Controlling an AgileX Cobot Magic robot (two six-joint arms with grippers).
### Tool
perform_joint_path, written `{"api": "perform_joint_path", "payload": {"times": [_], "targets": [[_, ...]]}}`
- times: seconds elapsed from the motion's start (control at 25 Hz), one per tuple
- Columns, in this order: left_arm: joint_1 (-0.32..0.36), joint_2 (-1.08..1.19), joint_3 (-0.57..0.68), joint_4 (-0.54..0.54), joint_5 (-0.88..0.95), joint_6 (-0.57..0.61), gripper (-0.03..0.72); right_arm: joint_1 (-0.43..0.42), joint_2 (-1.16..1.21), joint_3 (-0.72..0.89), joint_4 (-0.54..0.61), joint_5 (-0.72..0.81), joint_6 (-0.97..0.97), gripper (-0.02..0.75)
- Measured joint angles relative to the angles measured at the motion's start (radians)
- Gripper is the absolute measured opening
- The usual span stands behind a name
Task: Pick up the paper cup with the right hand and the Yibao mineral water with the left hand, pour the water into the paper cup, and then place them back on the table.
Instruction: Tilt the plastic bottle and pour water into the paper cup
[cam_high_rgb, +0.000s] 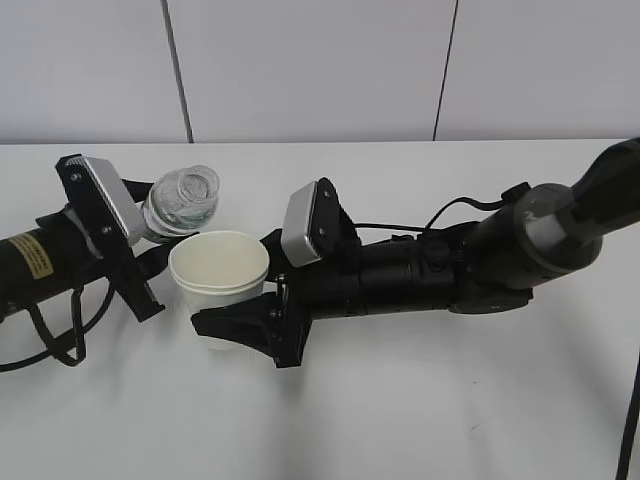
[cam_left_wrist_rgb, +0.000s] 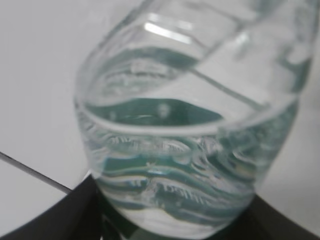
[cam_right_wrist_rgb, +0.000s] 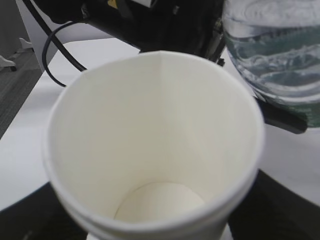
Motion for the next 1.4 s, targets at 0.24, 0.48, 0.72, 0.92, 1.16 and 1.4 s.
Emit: {"api": "perform_joint_path", "payload": {"times": [0.24, 0.48, 0.72, 0.92, 1.16, 1.4], "targets": [[-0.022, 0.000, 0.002, -0.026, -0.003, 0.040, 0.386, 0.002, 0.000, -0.001, 0.023, 0.013, 0.003, 0.559], [-0.022, 0.000, 0.002, -0.067, -0.048, 0.153, 0.386, 0.002, 0.000, -0.001, 0.027, 0.048, 0.005, 0.559], [-0.022, 0.000, 0.003, -0.077, -0.048, 0.226, 0.385, 0.002, 0.000, -0.013, 0.035, 0.066, 0.007, 0.559], [-0.022, 0.000, 0.003, -0.081, -0.053, 0.300, 0.384, 0.002, 0.000, -0.013, 0.036, 0.102, 0.007, 0.559], [-0.022, 0.000, 0.003, -0.126, -0.053, 0.389, 0.384, 0.002, 0.000, -0.013, 0.037, 0.107, 0.007, 0.558], [-0.022, 0.000, 0.003, -0.145, -0.053, 0.453, 0.384, 0.000, 0.000, -0.013, 0.038, 0.126, 0.007, 0.558]]}}
